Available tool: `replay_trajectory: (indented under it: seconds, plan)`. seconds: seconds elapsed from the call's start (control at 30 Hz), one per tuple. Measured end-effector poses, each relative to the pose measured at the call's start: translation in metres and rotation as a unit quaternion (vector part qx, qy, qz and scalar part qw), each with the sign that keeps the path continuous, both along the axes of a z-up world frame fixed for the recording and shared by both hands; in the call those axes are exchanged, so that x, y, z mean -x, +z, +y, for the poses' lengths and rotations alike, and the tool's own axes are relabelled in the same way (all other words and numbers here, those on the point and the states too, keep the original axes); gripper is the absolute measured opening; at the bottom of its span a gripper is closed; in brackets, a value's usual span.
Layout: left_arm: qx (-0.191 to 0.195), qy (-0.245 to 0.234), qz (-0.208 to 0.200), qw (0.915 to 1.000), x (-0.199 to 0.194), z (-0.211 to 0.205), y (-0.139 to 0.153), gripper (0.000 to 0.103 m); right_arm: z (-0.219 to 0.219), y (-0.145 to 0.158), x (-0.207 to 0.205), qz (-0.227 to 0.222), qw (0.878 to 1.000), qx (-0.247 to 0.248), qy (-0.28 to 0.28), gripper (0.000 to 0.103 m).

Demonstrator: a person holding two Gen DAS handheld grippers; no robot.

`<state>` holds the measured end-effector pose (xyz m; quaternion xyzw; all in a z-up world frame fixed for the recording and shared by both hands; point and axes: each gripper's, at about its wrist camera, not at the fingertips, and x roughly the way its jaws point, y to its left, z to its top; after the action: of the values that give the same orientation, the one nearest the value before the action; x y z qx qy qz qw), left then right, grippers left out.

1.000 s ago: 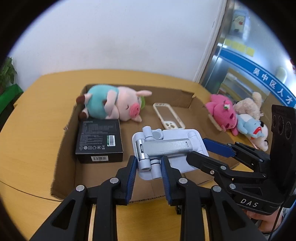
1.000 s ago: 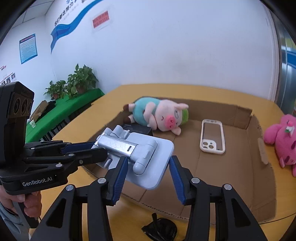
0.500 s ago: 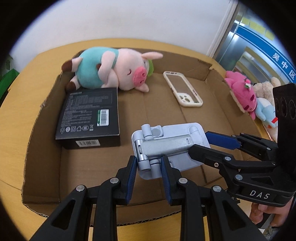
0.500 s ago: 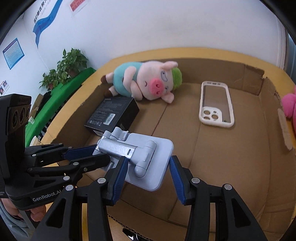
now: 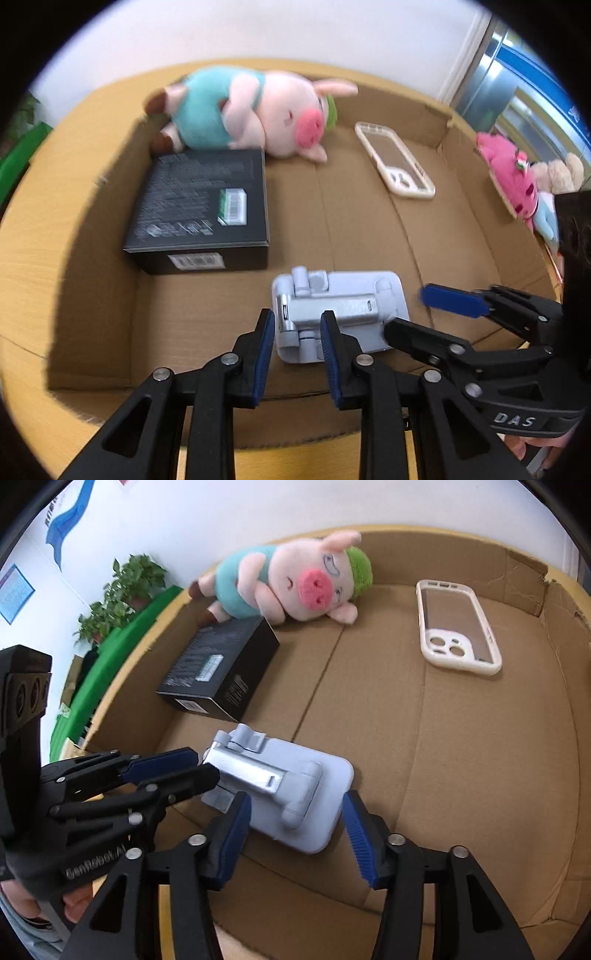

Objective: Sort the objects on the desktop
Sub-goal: 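Carry the phone stand into the box and release it with the right gripper, then move the right gripper back to the black sunglasses on the table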

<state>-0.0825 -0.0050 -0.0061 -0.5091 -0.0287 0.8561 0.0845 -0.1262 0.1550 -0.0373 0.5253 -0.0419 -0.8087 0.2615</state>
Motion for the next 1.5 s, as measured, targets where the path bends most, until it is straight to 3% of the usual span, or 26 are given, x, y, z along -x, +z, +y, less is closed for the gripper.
replay_trajectory:
  seconds: [0.07, 0.13, 0.17, 0.2, 0.33, 0.4, 0.57, 1.17, 1.37, 1.5]
  plan:
    - [0.005, 0.000, 0.036, 0.9994, -0.012, 0.000, 0.017, 0.028, 0.004, 0.014, -0.010, 0.033, 0.999, -0.020, -0.008, 0.069]
    - [0.009, -0.001, 0.077, 0.9970, -0.029, 0.001, 0.032, 0.043, 0.008, 0.032, -0.024, 0.076, 0.996, -0.044, -0.017, 0.079]
    - [0.013, -0.001, 0.109, 0.9939, -0.041, 0.002, 0.042, 0.056, 0.011, 0.042, -0.035, 0.103, 0.993, -0.057, -0.025, 0.083]
    - [0.017, -0.002, 0.143, 0.9896, -0.053, 0.004, 0.051, 0.063, 0.015, 0.053, -0.048, 0.138, 0.987, -0.071, -0.035, 0.087]
    - [0.029, -0.008, 0.252, 0.9672, -0.097, 0.016, 0.082, 0.066, 0.028, 0.077, -0.088, 0.222, 0.967, -0.108, -0.055, 0.095]
    - [0.023, -0.006, 0.280, 0.9596, -0.108, 0.020, 0.091, 0.080, 0.035, 0.086, -0.106, 0.247, 0.961, -0.106, -0.061, 0.097]
    - [0.022, 0.009, 0.315, 0.9487, -0.129, 0.028, 0.097, 0.080, 0.044, 0.100, -0.138, 0.283, 0.951, -0.103, -0.067, 0.101]
    - [0.017, 0.012, 0.280, 0.9597, -0.150, 0.026, 0.071, 0.080, 0.058, 0.082, -0.176, 0.264, 0.957, -0.095, -0.070, 0.102]
    - [0.007, 0.007, 0.238, 0.9712, -0.158, 0.014, 0.042, 0.080, 0.076, 0.039, -0.174, 0.208, 0.970, -0.115, -0.045, 0.101]
    - [-0.004, 0.010, 0.202, 0.9793, -0.163, 0.007, 0.019, 0.080, 0.078, 0.011, -0.166, 0.167, 0.979, -0.121, -0.004, 0.093]
